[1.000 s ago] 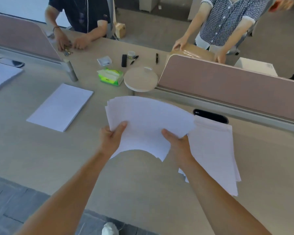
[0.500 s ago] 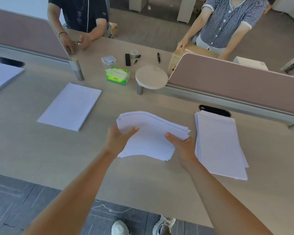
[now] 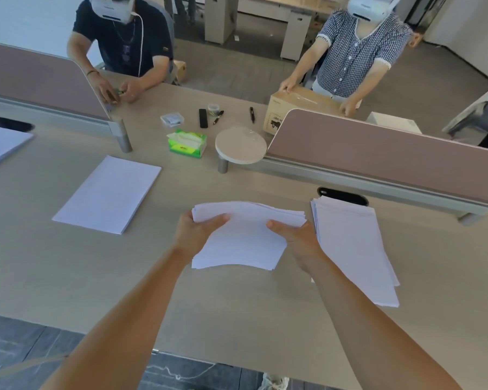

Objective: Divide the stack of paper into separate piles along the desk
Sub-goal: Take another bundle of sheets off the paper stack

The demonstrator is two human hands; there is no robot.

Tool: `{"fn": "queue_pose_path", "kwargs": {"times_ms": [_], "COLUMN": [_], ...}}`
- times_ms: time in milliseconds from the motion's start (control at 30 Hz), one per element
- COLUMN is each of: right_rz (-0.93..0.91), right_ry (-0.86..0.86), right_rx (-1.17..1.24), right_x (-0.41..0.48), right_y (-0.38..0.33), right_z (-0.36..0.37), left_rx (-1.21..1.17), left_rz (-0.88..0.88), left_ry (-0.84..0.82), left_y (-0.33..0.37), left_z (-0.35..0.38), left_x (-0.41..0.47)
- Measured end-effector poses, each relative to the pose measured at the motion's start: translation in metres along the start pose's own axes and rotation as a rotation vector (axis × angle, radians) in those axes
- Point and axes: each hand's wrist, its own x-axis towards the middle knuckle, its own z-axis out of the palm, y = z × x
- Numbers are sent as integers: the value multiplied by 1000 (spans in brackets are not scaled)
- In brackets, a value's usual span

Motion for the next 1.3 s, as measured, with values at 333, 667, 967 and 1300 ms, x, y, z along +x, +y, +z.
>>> {"fn": "queue_pose_path", "kwargs": {"times_ms": [333, 667, 967, 1300], "right_rz": [-20, -122, -572, -424], "right_ry": [52, 193, 142, 114], "right_rx": [-84, -241, -1344, -1558], "right_x": [7, 7, -3, -2], "right_y": [-8, -28, -36, -43], "right_z": [-11, -8, 8, 20], "left_rx": [56, 40, 52, 62], "left_rz": [25, -34, -76, -67], "left_ry": [-117, -36, -8, 17], "left_y": [-8, -22, -27, -29], "left_z": [-9, 3, 7, 10], "left_x": [9, 15, 17, 14]}}
